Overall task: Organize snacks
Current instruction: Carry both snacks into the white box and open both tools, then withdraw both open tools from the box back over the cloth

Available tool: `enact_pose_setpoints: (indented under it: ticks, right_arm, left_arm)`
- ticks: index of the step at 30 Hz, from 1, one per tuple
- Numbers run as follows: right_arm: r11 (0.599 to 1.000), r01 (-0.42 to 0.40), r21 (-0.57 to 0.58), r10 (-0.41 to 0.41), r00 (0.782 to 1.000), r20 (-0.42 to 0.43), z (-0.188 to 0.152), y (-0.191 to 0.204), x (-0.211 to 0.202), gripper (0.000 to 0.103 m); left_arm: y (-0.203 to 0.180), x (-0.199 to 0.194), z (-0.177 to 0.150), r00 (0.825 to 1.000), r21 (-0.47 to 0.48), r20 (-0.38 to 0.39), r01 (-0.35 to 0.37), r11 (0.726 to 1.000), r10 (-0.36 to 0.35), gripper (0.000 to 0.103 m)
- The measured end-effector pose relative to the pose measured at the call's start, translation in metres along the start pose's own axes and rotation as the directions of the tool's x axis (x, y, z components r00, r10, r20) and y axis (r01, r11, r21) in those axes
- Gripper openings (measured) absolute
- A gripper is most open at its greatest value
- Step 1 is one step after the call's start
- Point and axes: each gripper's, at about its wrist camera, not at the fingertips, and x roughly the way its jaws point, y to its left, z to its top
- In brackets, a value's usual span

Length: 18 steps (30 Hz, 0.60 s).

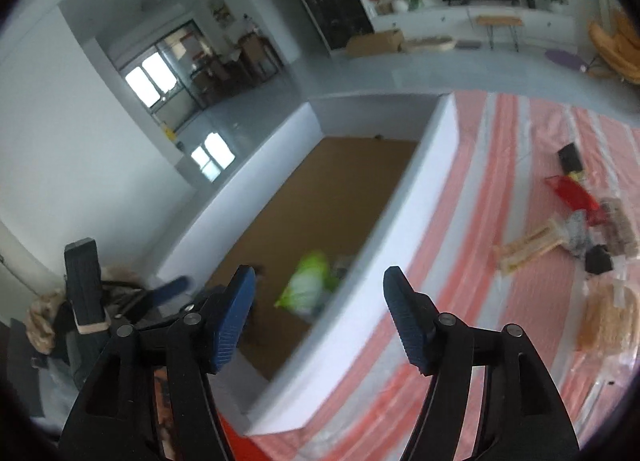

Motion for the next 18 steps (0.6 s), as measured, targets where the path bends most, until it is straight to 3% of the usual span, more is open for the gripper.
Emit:
enact_pose_setpoints:
  ticks: [2, 4, 8, 12, 14, 16, 18]
  right_arm:
    - [0.997, 0.078, 0.004, -0.078, 0.996, 0.052, -0.010, -0.030, -0.015, 0.074]
    - [0.981, 0.194, 0.021, -0.195, 0.975, 0.106, -0.024, -0.065, -0.035, 0.075]
    - [0.899, 0.431, 0.085, -0.438, 0.890, 0.125, -0.061, -0.148, -0.075, 0.075]
    - [0.766, 0.623, 0.157, -0.637, 0.768, 0.060, -0.102, -0.233, -0.106, 0.075]
    - [0.697, 0.685, 0.213, -0.705, 0.709, 0.028, -0.121, -0.269, -0.120, 0.075]
    - [0.659, 0.706, 0.260, -0.731, 0.683, -0.003, -0.133, -0.297, -0.132, 0.075]
    - [0.633, 0.718, 0.289, -0.745, 0.667, -0.025, -0.141, -0.313, -0.138, 0.075]
  left_arm:
    - [-0.018, -0.007, -0.003, 1.000, 0.028, 0.023, 0.016, 0.999, -0.016, 0.083]
    - [-0.038, -0.014, 0.001, 0.997, 0.048, 0.045, 0.062, 0.997, -0.064, 0.083]
    - [-0.093, -0.040, 0.005, 0.972, 0.111, 0.093, 0.206, 0.972, -0.217, 0.088]
    - [-0.161, -0.054, -0.002, 0.931, 0.197, 0.079, 0.336, 0.921, -0.356, 0.101]
    - [-0.200, -0.043, -0.014, 0.914, 0.234, 0.010, 0.392, 0.890, -0.405, 0.101]
    - [-0.230, -0.025, -0.024, 0.913, 0.255, -0.060, 0.406, 0.878, -0.405, 0.101]
    - [-0.258, 0.007, -0.034, 0.928, 0.287, -0.114, 0.372, 0.883, -0.354, 0.101]
